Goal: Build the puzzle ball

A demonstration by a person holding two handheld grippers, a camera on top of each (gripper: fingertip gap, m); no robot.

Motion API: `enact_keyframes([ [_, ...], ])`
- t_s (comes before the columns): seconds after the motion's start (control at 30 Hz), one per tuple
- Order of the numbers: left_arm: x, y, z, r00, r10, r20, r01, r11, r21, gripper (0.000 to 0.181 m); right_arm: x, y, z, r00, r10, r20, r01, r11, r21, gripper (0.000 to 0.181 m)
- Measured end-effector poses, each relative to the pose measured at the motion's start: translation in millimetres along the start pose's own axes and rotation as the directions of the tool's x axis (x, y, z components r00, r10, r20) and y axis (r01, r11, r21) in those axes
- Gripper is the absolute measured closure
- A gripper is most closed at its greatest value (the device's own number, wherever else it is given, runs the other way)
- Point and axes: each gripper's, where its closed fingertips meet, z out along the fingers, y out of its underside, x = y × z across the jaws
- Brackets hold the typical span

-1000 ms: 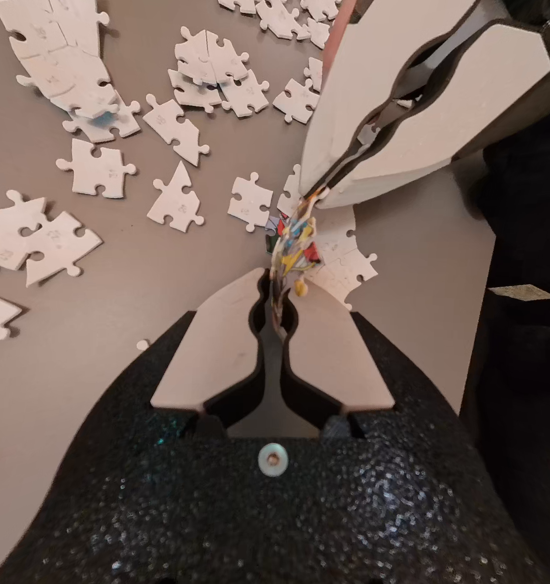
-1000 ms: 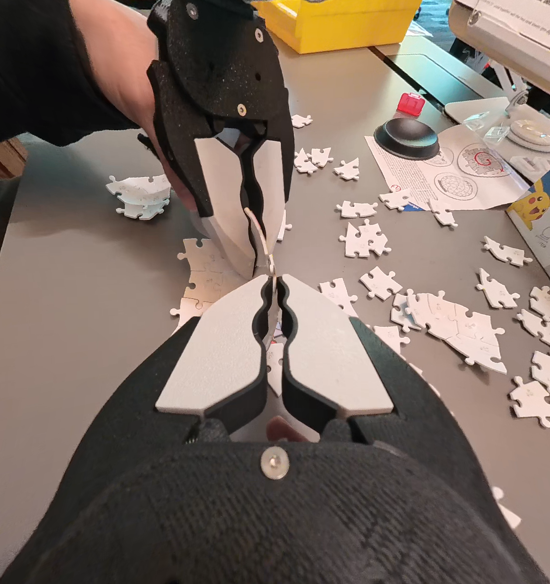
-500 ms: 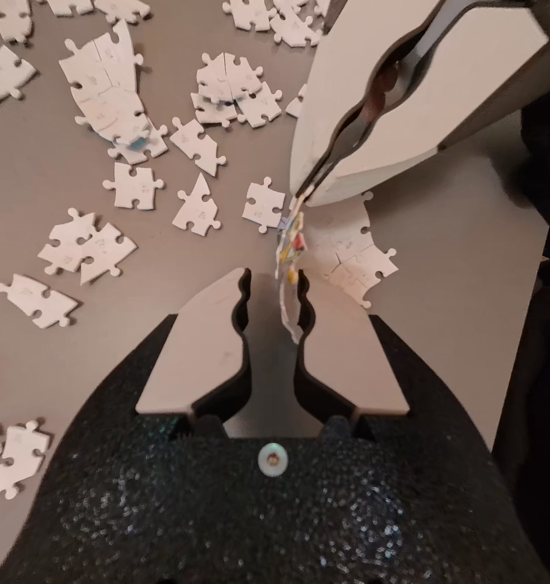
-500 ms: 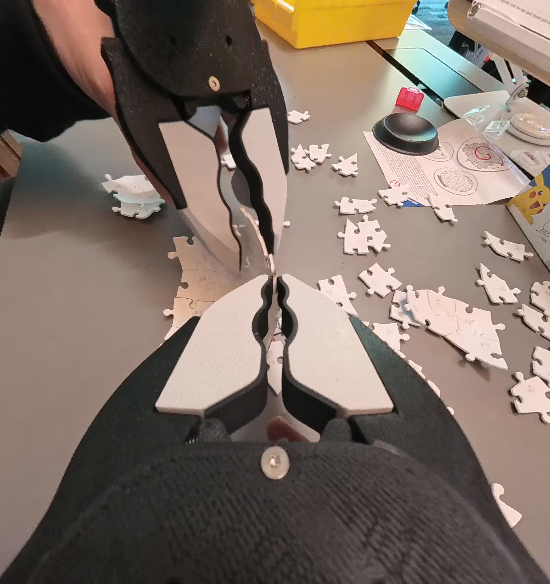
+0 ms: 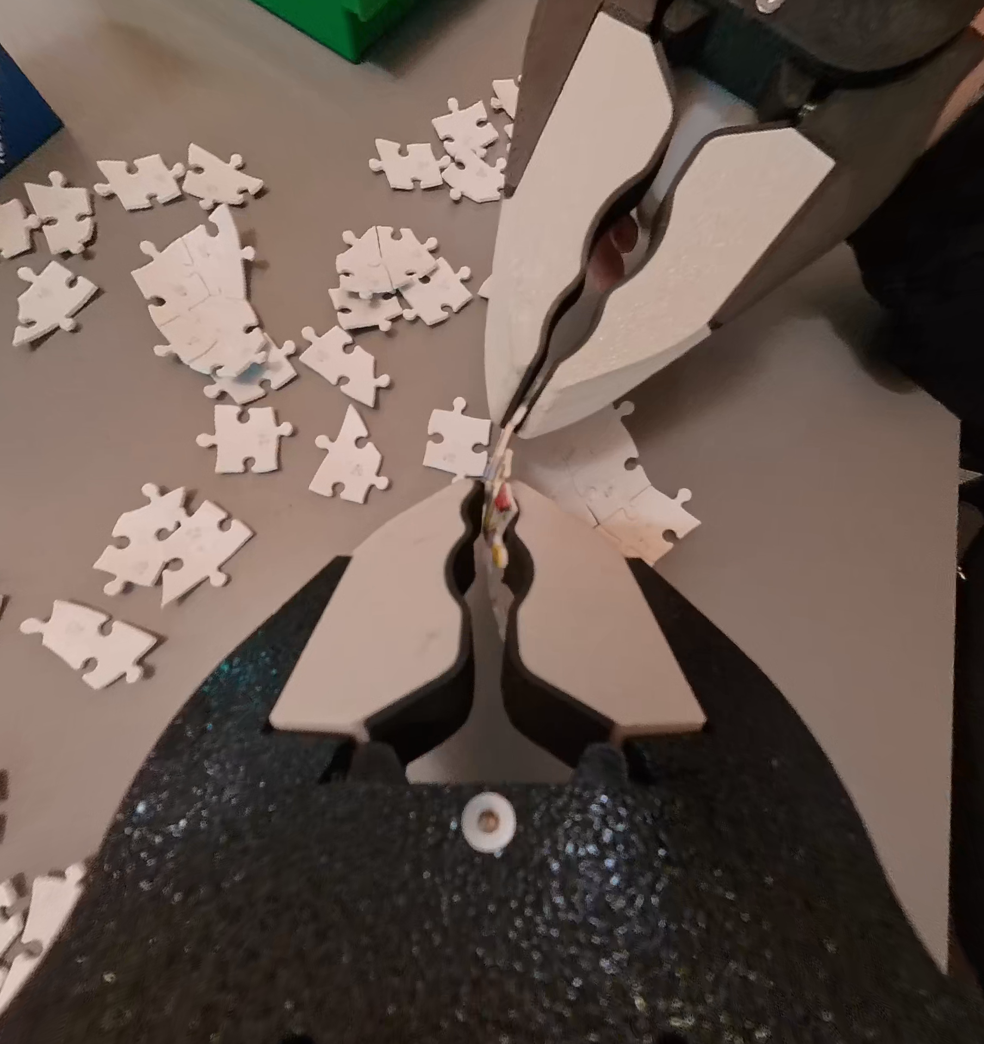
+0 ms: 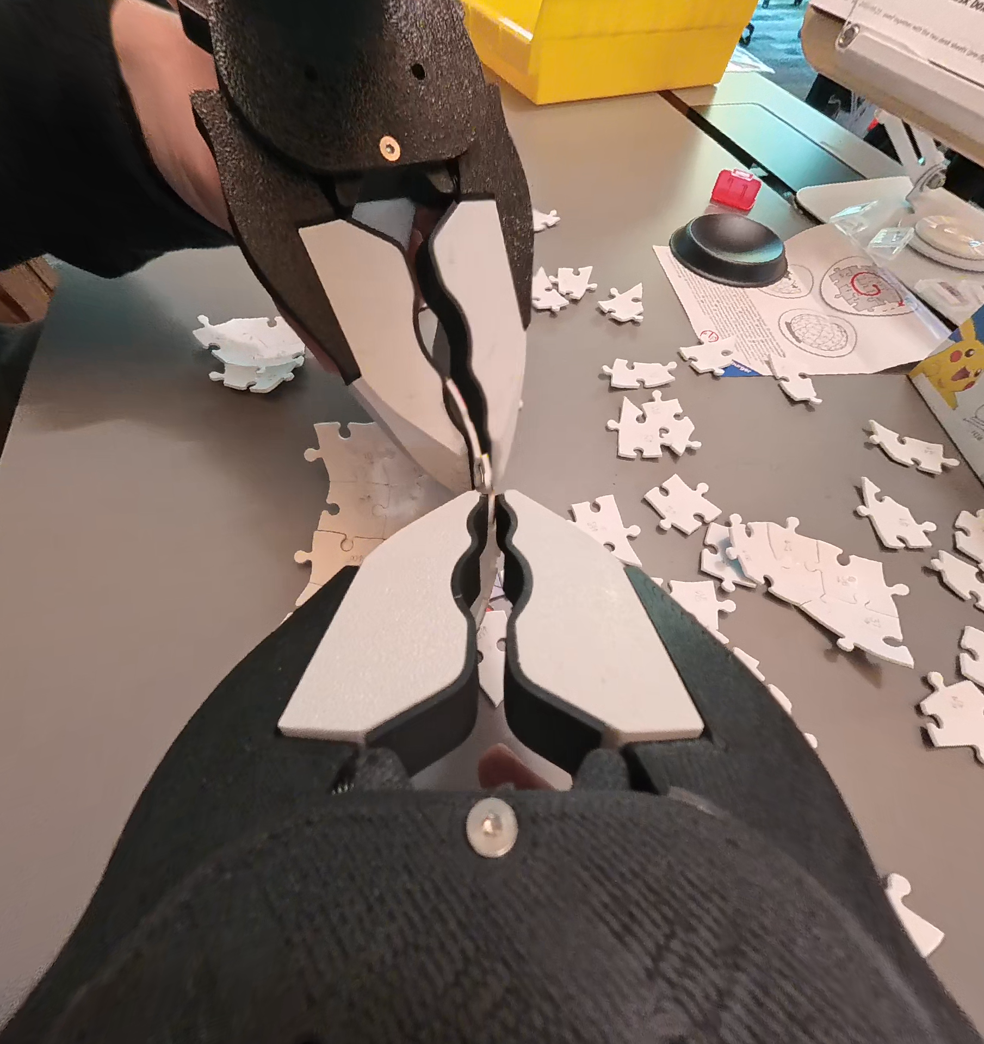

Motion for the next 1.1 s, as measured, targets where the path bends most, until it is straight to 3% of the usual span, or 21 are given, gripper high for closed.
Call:
enact_keyframes([
  [0.4, -0.5, -1.2, 0.7, 0.992, -0.082, -0.093, 0.089, 0.993, 0.076, 0.177, 1.3, 1.0, 0.5, 1.000, -0.028, -0.003, 0.028, 1.000, 0.013, 0.179],
  [0.7, -3.0, -0.2, 1.9, 0.995, -0.068, -0.066, 0.072, 0.996, 0.051, 0.177, 3.0, 1.3, 1.8, 0.997, -0.075, -0.031, 0.075, 0.997, -0.015, 0.179],
  [0.97, -3.0, -1.6, 2.9, 0.994, -0.072, -0.081, 0.079, 0.993, 0.082, 0.177, 4.3, 1.9, 0.8, 0.999, -0.027, -0.029, 0.027, 1.000, -0.004, 0.179],
  [1.1, -5.6, 0.0, 4.5, 0.998, -0.034, -0.050, 0.038, 0.996, 0.081, 0.178, 3.4, 0.0, -1.0, 0.999, -0.032, -0.024, 0.032, 0.999, 0.014, 0.169],
])
